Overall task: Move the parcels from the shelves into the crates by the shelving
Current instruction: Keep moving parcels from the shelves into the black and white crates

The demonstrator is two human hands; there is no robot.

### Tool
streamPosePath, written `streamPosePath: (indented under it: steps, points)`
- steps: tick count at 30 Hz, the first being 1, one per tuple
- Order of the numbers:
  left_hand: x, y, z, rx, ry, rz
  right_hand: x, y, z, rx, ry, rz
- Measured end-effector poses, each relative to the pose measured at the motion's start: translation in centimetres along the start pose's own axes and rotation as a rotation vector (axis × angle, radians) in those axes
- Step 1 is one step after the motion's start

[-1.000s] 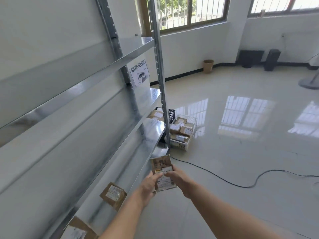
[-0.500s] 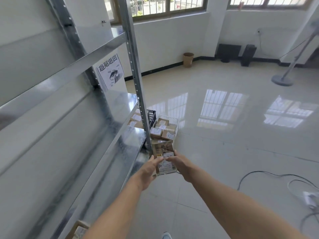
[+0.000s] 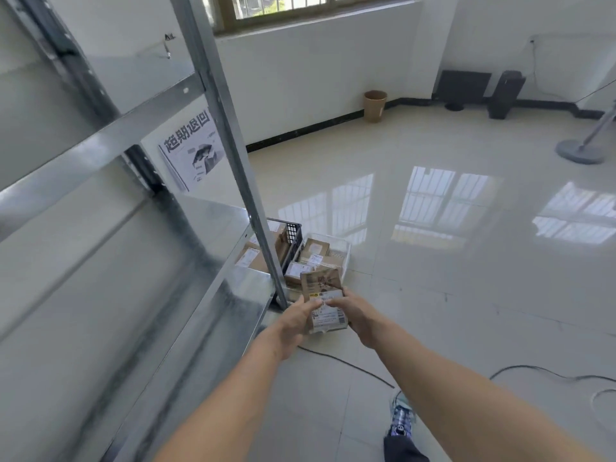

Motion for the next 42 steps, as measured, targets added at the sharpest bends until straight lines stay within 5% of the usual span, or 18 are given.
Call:
streamPosePath:
  steps: [17,42]
  points:
    - [-16.0,-21.9,-4.7,-0.134,0.132,0.056,17.5,-18.9,14.9,0.12,0.123,-0.07]
    - [-23.6,-52.8,10.1,-0.329,0.515,0.094,31.7,-54.2,13.9,0.238,0.394,-0.29]
Point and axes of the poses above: each hand's wrist, its own y-axis away from the middle knuckle, its own z-axis out of the back of the hand, x = y × z, the point moved 8 cm from there along -y, towards the middle knuckle, and after that the axes turned 12 degrees about -y, right-handed, at the moved point
